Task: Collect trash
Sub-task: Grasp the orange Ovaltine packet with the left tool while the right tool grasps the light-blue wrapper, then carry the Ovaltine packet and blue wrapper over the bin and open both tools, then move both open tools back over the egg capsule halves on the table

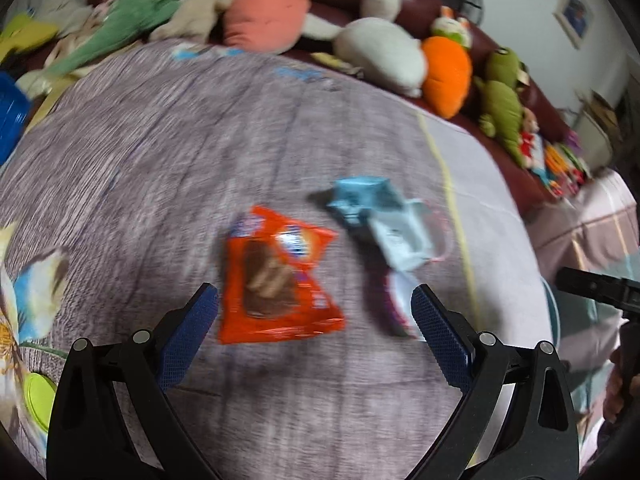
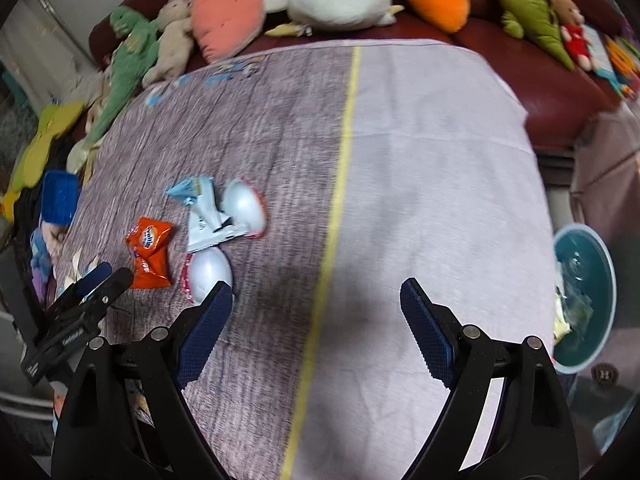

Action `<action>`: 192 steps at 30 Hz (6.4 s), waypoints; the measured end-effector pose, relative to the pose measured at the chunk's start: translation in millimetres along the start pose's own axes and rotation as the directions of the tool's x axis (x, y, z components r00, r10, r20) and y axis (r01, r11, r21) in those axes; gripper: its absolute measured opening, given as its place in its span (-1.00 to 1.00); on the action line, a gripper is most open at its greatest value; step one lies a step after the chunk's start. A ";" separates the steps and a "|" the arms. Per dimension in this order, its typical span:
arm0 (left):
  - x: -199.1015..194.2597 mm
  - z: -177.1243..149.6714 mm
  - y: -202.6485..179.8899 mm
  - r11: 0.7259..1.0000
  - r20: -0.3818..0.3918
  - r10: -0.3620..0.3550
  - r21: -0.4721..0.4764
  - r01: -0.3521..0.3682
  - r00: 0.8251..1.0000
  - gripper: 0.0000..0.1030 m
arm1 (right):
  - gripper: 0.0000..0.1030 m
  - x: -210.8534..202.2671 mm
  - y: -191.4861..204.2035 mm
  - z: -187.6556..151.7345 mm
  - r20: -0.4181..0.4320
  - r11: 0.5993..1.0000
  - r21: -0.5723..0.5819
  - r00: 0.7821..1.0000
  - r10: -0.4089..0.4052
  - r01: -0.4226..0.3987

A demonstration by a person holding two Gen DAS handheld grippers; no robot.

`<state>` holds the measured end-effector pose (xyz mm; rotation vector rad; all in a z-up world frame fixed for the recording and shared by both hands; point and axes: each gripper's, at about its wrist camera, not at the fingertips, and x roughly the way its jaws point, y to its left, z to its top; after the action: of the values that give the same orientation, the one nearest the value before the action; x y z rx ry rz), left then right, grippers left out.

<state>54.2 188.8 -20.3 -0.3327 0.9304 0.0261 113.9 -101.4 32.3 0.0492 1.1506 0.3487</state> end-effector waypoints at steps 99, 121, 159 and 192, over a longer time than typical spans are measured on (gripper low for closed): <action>102.0 -84.6 -474.9 0.722 -0.319 -0.217 0.583 0.372 0.923 0.00 | -0.66 -113.6 -383.0 -120.9 0.324 0.826 0.542 0.945 -0.036 -0.154; 145.4 -94.4 -498.8 0.717 -0.369 -0.192 0.580 0.387 0.909 0.70 | -0.65 -102.1 -413.4 -121.3 0.291 0.793 0.596 0.954 -0.066 -0.127; 98.6 -64.3 -396.0 0.798 -0.298 -0.231 0.486 0.355 0.926 0.70 | 0.56 -84.3 -345.5 -95.8 0.123 0.822 0.564 0.977 -0.173 0.075; 21.8 -27.7 -157.2 0.975 -0.070 -0.074 0.205 0.086 0.995 0.86 | 0.68 -49.9 -141.4 -48.4 0.053 0.961 0.273 0.997 -0.060 0.043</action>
<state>71.6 28.9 -10.4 -0.1768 0.9710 -0.1558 87.1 -256.6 25.9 0.2691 1.1315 0.1398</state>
